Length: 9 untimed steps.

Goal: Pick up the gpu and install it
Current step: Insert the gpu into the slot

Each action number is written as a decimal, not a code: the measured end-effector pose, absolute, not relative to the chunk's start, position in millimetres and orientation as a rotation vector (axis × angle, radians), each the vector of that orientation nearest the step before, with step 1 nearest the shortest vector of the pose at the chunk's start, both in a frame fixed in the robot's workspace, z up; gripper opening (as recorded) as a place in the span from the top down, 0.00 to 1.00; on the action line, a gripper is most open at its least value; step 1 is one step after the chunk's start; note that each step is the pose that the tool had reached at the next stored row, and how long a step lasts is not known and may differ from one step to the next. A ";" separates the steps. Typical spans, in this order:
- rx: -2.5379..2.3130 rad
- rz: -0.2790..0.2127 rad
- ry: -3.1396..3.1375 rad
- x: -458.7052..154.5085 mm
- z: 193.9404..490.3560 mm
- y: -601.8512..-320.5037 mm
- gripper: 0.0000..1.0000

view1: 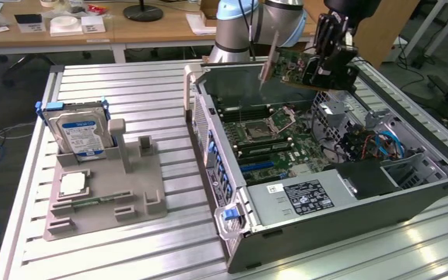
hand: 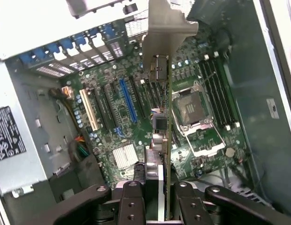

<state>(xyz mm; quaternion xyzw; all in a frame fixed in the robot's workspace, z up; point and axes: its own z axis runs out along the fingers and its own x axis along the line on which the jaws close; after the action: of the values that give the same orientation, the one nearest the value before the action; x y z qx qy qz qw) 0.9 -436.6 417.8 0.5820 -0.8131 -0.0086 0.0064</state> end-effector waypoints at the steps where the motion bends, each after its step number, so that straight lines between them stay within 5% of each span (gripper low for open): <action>1: 1.840 -0.027 -2.530 1.0 417.8 -436.6 0.72; 9: 1.966 -0.032 -2.436 1.6 417.4 -436.6 0.72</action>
<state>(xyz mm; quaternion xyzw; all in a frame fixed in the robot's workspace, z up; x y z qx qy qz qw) 1.6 -436.6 417.4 0.6280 -0.7782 -0.0102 0.0055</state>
